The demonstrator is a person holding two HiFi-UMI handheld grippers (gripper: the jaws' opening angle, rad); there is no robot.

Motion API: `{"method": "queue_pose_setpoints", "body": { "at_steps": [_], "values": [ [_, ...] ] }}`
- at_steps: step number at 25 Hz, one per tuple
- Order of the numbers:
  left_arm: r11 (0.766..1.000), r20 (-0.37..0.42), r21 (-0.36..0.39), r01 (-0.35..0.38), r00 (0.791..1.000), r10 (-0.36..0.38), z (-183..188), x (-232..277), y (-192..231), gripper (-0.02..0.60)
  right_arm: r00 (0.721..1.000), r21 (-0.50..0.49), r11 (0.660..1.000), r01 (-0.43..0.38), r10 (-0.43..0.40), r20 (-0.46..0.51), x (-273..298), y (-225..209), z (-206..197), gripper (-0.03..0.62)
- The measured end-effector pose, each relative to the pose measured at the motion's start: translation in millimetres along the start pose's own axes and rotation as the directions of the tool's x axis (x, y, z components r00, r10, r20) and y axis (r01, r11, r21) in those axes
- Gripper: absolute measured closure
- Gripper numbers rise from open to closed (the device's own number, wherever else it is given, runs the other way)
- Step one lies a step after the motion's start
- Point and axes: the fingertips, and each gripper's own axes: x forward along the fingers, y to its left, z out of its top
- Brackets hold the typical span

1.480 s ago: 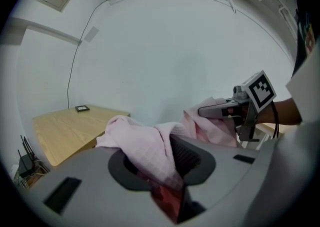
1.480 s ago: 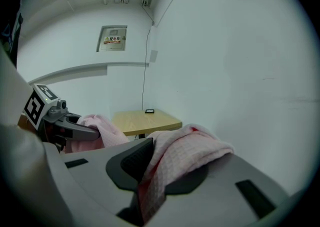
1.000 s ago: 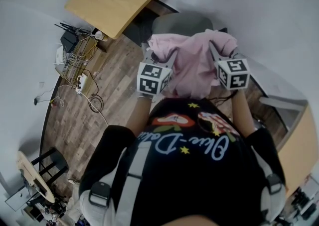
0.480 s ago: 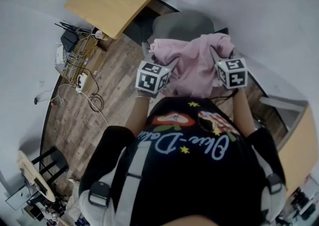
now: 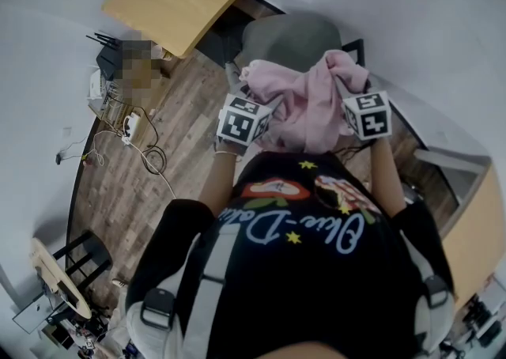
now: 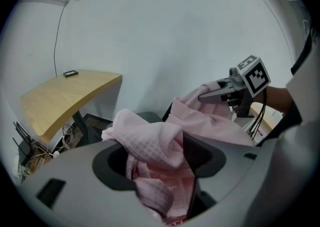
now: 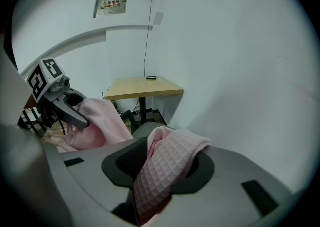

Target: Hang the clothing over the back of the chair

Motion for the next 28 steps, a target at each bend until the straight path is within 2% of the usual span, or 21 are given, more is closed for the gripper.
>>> {"method": "queue_pose_setpoints", "body": {
  "at_steps": [5, 18, 23, 28],
  "values": [
    [1.0, -0.006, -0.026, 0.003, 1.0, -0.004, -7, -2, 2, 0.314, 0.999, 0.0, 1.0, 0.011, -0.011, -0.033, -4, 2, -5, 0.479],
    [0.996, 0.002, -0.086, 0.007, 1.0, -0.007, -20, -14, 10, 0.314, 0.997, 0.036, 0.997, 0.071, -0.07, -0.04, -14, -5, -15, 0.479],
    [0.996, -0.003, -0.086, 0.019, 1.0, -0.019, -24, -21, 8, 0.314, 0.994, 0.041, 0.995, 0.094, -0.091, -0.051, -23, -1, -15, 0.479],
    [0.998, -0.014, -0.064, -0.001, 1.0, 0.001, -26, -28, 10, 0.314, 0.99, 0.057, 0.99, 0.129, -0.125, -0.062, -35, 2, -15, 0.479]
  ]
}}
